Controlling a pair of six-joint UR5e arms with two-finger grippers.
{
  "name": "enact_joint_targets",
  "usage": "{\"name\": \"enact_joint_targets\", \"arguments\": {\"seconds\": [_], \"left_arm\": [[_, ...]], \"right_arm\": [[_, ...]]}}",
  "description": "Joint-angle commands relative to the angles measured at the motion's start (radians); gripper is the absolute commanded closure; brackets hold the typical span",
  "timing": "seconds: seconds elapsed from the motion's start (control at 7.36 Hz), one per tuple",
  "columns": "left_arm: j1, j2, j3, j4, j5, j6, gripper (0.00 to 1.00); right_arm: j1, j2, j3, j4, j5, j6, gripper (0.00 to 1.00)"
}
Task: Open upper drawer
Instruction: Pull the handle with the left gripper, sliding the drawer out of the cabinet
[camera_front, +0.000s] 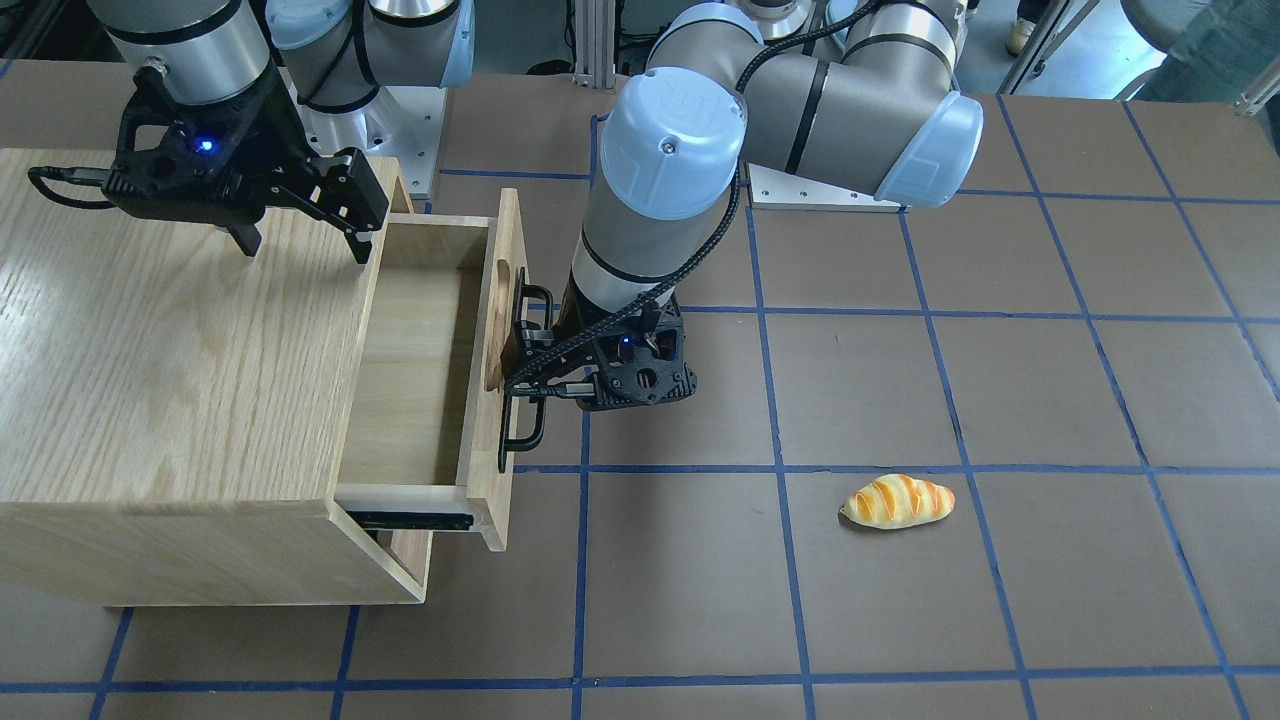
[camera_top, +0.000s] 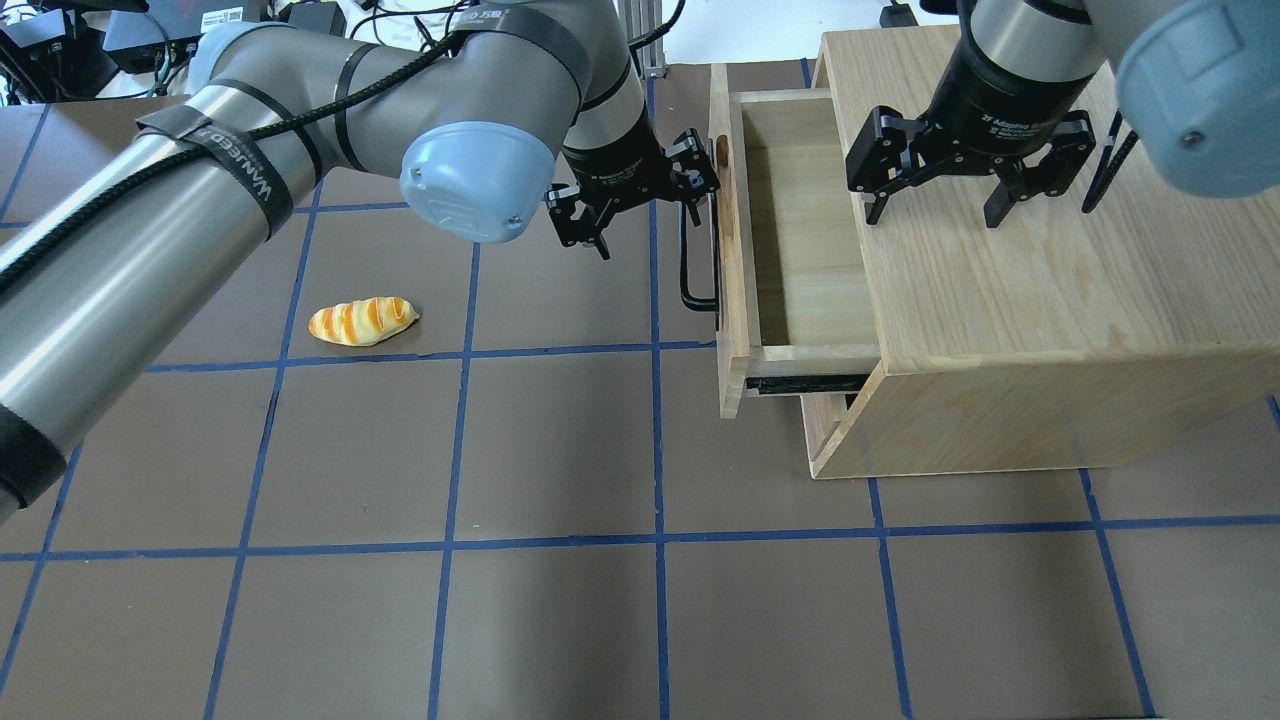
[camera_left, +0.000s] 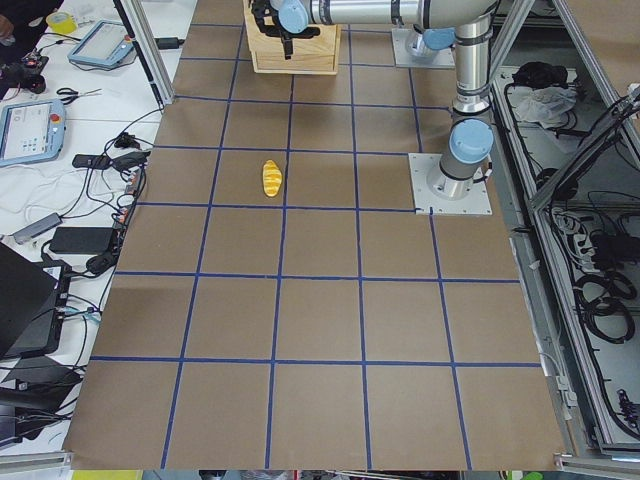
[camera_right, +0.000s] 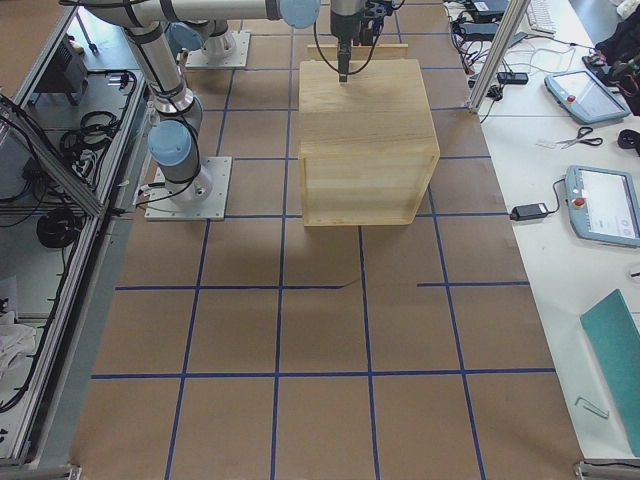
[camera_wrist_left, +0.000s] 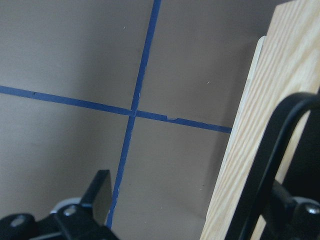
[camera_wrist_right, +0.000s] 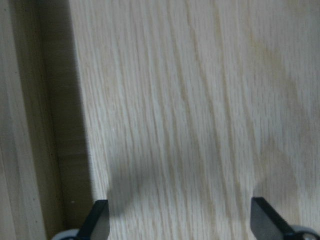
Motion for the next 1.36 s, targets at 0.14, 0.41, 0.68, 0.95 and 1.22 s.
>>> {"name": "enact_joint_targets", "arguments": {"seconds": [0.14,0.41,0.68,0.95,1.22], "left_arm": [[0.039,0.01,-0.002,-0.036,0.001,0.042,0.0],[0.053,0.013,-0.002,-0.051,0.002,0.072,0.0],[0.068,0.016,-0.002,-0.066,0.005,0.079,0.0],[0.069,0.02,-0.002,-0.069,0.017,0.079,0.0],[0.069,0.034,0.001,-0.086,0.017,0.079,0.0]], "right_arm": [[0.0,0.0,0.0,-0.001,-0.001,0.0,0.0],[-0.001,0.0,0.0,0.0,0.0,0.0,0.0],[0.0,0.0,0.0,-0.001,-0.001,0.0,0.0],[0.0,0.0,0.0,-0.001,0.0,0.0,0.0],[0.0,0.0,0.0,0.0,0.0,0.0,0.0]]}}
